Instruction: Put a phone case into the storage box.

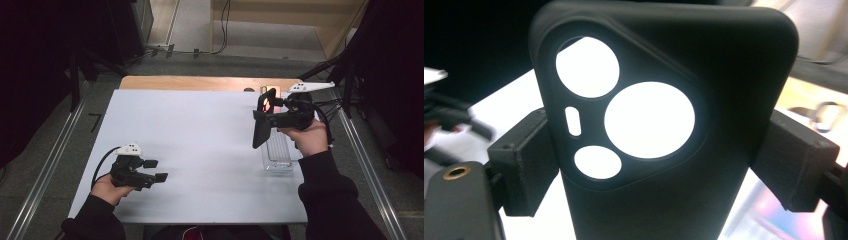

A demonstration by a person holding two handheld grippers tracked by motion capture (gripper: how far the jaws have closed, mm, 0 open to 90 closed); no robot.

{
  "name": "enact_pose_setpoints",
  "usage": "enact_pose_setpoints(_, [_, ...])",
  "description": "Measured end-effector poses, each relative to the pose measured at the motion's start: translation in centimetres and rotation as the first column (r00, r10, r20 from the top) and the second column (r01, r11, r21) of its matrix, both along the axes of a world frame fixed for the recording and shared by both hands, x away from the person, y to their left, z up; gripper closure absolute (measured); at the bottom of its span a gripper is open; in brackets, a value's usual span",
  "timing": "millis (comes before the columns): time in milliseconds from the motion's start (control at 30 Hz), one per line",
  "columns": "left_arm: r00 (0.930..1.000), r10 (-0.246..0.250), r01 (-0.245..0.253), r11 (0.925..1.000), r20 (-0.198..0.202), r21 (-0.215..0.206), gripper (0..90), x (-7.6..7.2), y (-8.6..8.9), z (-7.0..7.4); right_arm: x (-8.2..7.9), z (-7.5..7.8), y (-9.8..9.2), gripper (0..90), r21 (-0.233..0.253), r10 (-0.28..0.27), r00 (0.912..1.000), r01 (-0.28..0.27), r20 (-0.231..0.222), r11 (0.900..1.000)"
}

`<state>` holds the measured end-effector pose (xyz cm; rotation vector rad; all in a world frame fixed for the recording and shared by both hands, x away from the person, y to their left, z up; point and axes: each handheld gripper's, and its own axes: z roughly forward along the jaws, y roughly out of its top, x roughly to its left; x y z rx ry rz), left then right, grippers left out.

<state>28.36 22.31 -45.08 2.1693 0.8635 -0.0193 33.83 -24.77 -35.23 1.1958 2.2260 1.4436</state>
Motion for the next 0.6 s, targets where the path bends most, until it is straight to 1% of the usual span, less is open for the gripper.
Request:
enact_pose_setpoints(33, [0.9999,0.015,-0.015,0.9999,0.003,-0.002,30.8,0.0,0.2,-0.1,0.1,0.1,-0.2,12.0,0.002,-0.018,0.9998,0.018,0.002,1.000])
enact_pose_setpoints(67, [0.9996,0.027,-0.027,0.9996,0.003,-0.003,30.8,-0.1,0.4,-0.1,0.3,0.2,-0.6,12.0,0.010,-0.049,0.9988,0.049,0.005,0.999])
enact_pose_setpoints(100, [0.9995,0.030,-0.030,0.9995,0.003,-0.004,30.8,-0.1,0.6,-0.1,0.4,0.3,-0.9,11.9,0.011,-0.078,0.9969,0.078,0.008,0.997])
enact_pose_setpoints(133, [0.9990,0.045,-0.045,0.9990,0.002,-0.007,30.8,-0.1,0.7,-0.1,0.5,0.3,-1.1,12.0,0.012,-0.098,0.9951,0.098,0.008,0.995])
enact_pose_setpoints(167, [0.9988,0.048,-0.048,0.9988,0.001,-0.009,28.9,-0.1,0.8,-0.2,0.7,0.4,-1.4,12.0,0.008,-0.135,0.9908,0.135,0.010,0.991])
enact_pose_setpoints(200, [0.9984,0.056,-0.056,0.9984,-0.005,-0.004,27.2,-0.2,0.9,-0.2,0.8,0.5,-1.6,12.0,0.001,-0.153,0.9882,0.153,0.011,0.988])
enact_pose_setpoints(233, [0.9980,0.063,-0.063,0.9980,-0.004,-0.006,27.2,-0.2,1.0,-0.2,1.0,0.6,-1.8,12.0,-0.008,-0.175,0.9844,0.175,0.018,0.984])
enact_pose_setpoints(267, [0.9978,0.067,-0.067,0.9977,-0.005,-0.008,27.2,-0.3,1.0,-0.1,1.2,0.7,-1.9,12.0,-0.027,-0.203,0.9787,0.204,0.031,0.979])
enact_pose_setpoints(333, [0.9969,0.079,-0.079,0.9969,-0.001,-0.004,27.2,-0.4,1.1,-0.1,1.5,0.7,-2.2,12.0,-0.040,-0.233,0.9714,0.235,0.046,0.971])
enact_pose_setpoints(367, [0.9963,0.085,-0.085,0.9963,0.001,-0.004,27.2,-0.4,1.1,-0.1,1.7,0.6,-2.3,12.0,-0.043,-0.257,0.9651,0.259,0.051,0.965])
enact_pose_setpoints(400, [0.9961,0.088,-0.088,0.9961,0.002,-0.003,27.2,-0.4,1.2,-0.1,1.9,0.5,-2.4,12.0,-0.046,-0.272,0.9606,0.275,0.056,0.960])
enact_pose_setpoints(433, [0.9958,0.091,-0.091,0.9958,0.004,0.000,27.2,-0.4,1.2,-0.1,2.1,0.4,-2.6,12.0,-0.052,-0.301,0.9519,0.304,0.059,0.951])
enact_pose_setpoints(533, [0.9947,0.102,-0.102,0.9947,0.007,0.006,27.2,-0.4,1.2,-0.1,2.7,0.0,-3.0,12.0,-0.047,-0.351,0.9340,0.354,0.065,0.934])
enact_pose_setpoints(600, [0.9945,0.104,-0.104,0.9945,0.005,0.003,27.2,-0.4,1.1,-0.1,3.1,-0.3,-3.2,12.0,-0.051,-0.380,0.9221,0.384,0.071,0.922])
